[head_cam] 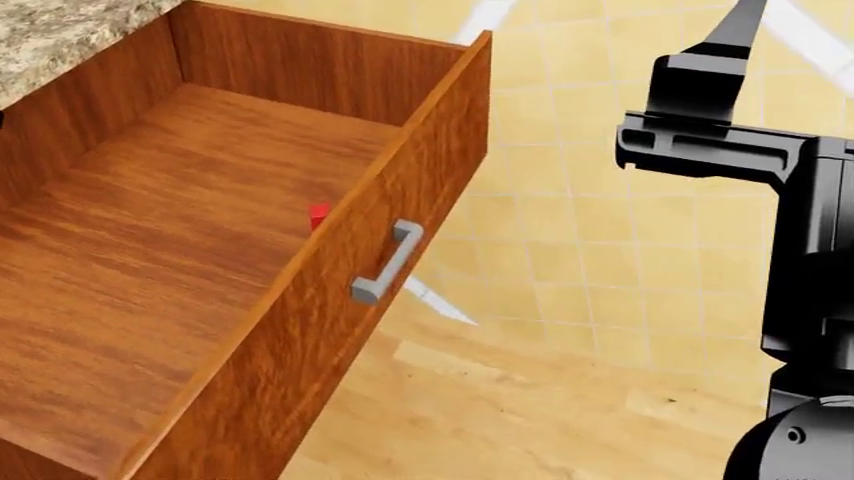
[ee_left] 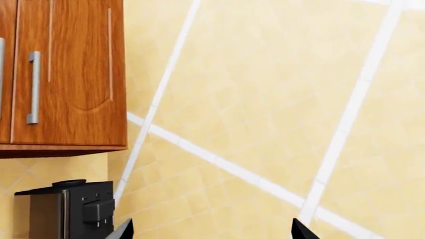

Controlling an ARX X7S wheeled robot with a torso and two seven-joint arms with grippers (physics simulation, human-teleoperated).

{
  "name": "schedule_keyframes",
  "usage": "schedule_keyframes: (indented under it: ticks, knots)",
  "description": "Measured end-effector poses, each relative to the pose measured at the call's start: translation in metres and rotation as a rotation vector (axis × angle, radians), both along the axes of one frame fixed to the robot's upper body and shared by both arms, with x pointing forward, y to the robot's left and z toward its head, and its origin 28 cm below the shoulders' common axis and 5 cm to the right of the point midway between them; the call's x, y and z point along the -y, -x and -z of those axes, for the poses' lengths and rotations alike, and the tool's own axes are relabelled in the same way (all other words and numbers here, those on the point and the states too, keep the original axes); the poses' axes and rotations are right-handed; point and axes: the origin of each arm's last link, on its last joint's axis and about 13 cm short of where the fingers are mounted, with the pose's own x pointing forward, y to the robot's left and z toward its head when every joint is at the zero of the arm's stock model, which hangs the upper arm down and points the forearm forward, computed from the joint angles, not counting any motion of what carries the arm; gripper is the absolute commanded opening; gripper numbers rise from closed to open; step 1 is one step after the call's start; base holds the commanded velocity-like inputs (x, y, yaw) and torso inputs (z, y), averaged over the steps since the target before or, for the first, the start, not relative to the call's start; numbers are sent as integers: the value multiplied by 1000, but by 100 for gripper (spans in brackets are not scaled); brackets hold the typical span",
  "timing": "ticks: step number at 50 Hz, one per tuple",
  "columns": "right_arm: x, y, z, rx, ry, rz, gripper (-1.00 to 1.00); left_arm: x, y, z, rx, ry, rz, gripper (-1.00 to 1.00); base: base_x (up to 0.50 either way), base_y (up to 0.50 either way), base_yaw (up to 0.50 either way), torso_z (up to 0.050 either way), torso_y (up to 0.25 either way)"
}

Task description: Close the right drawer.

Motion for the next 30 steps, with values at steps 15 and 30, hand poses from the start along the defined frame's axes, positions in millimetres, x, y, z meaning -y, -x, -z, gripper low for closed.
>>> schedule_keyframes:
  ticks: [15, 30]
  knots:
    - [0, 3, 0, 10, -5, -1, 100, -1, 2, -1, 3, -1, -1, 100, 106, -488, 0, 0, 0]
    - [0, 9, -4, 15, -2, 4, 100, 0, 0, 0, 2, -3, -3, 100, 66, -508, 0, 0, 0]
